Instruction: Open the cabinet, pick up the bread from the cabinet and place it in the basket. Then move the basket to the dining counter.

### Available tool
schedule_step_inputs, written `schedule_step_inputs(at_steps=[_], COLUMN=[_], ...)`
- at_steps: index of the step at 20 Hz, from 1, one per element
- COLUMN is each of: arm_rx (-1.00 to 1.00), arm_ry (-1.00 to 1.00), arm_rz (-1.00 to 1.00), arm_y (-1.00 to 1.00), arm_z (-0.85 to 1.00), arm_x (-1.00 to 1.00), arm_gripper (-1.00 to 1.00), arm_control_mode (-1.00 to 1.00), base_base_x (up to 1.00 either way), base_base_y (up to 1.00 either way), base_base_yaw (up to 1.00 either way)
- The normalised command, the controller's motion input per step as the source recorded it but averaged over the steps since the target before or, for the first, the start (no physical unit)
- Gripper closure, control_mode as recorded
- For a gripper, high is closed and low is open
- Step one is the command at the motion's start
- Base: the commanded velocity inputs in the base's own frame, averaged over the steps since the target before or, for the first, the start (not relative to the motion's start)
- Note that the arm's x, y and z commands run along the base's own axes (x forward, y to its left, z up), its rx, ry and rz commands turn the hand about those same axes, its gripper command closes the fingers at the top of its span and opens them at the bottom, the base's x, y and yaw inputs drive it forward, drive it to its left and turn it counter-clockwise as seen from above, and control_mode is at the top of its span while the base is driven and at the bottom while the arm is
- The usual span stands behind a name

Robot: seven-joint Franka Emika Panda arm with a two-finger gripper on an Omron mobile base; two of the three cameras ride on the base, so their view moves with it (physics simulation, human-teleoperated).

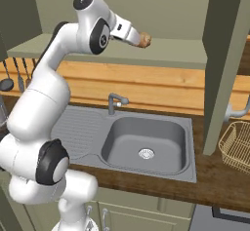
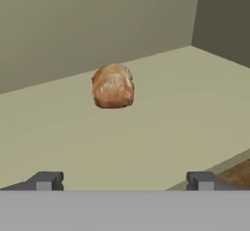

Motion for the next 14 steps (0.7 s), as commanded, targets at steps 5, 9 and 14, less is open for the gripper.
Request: schedule_step_inputs(at_steps=[5,9,14], arm_rx=[-0.07,-0.01,0.0], arm_ry=[0.03,0.03,0.0], arm_rz=[0.0,0.0,0.0], arm_y=[-0.24,-0.35,-0.14], arm_z=[-0.03,-0.01,0.0], arm_x=[0.63,0.52,0.4], arm_gripper=[-1.0,-1.0,-1.0], arm_control_mode=[-1.0,-1.0,-1.0], base_base_x=[0.0,0.0,0.0], base_base_y=[0.0,0.0,0.0], base_base_yaw=[0.0,0.0,0.0])
